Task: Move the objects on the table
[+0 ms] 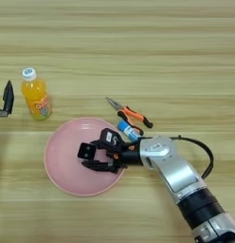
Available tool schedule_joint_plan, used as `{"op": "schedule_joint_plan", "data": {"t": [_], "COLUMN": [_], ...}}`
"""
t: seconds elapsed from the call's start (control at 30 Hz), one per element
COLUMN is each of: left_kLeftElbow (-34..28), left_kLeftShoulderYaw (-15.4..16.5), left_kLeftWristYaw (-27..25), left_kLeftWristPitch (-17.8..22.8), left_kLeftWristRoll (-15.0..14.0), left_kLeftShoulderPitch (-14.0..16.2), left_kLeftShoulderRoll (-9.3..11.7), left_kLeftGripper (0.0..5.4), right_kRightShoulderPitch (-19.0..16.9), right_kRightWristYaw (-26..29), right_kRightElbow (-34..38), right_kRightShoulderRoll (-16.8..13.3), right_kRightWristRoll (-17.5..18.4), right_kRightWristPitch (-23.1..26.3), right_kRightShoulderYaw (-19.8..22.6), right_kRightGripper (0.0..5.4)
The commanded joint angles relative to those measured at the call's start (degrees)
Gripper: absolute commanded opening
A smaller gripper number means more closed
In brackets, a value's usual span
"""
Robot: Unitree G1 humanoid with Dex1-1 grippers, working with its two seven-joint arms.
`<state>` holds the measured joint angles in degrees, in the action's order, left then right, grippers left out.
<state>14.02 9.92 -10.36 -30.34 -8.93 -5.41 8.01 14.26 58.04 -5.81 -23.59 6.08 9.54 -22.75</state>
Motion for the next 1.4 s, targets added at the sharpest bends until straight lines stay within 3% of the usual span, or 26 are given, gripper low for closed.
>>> {"op": "schedule_joint_plan", "data": {"t": [0.03,0.33,0.57,0.77,1.07,1.4], "left_kLeftElbow": [-0.62,-0.26,-0.04,0.32,0.82,0.63], "left_kLeftShoulderYaw": [-0.10,-0.16,-0.11,-0.07,0.05,-0.21], "left_kLeftWristYaw": [-0.33,-0.67,-1.03,-1.38,-1.80,-2.47], "left_kLeftWristPitch": [-0.05,-0.08,-0.02,-0.06,-0.15,-0.04], "left_kLeftWristRoll": [0.29,0.31,0.21,0.19,-0.06,-0.36], "left_kLeftShoulderPitch": [0.19,0.02,-0.08,-0.28,-0.55,-0.64], "left_kLeftShoulderRoll": [0.47,0.69,0.74,0.74,0.81,0.65], "left_kLeftGripper": [5.40,5.40,5.40,5.40,5.40,5.40], "right_kRightShoulderPitch": [0.87,1.31,2.21,2.36,3.85,5.44], "right_kRightWristYaw": [0.48,0.06,-0.92,-2.02,-9.39,-19.92], "right_kRightElbow": [-0.37,0.60,2.28,5.30,7.13,3.75], "right_kRightShoulderRoll": [-0.13,0.61,2.34,4.34,7.85,10.52], "right_kRightWristRoll": [-1.16,0.18,3.27,8.03,11.92,12.53], "right_kRightWristPitch": [-0.67,-0.95,-1.48,-1.72,-3.14,-7.72], "right_kRightShoulderYaw": [-0.87,0.50,4.13,8.10,15.46,23.80], "right_kRightGripper": [2.86,3.83,4.69,5.32,5.36,5.36]}}
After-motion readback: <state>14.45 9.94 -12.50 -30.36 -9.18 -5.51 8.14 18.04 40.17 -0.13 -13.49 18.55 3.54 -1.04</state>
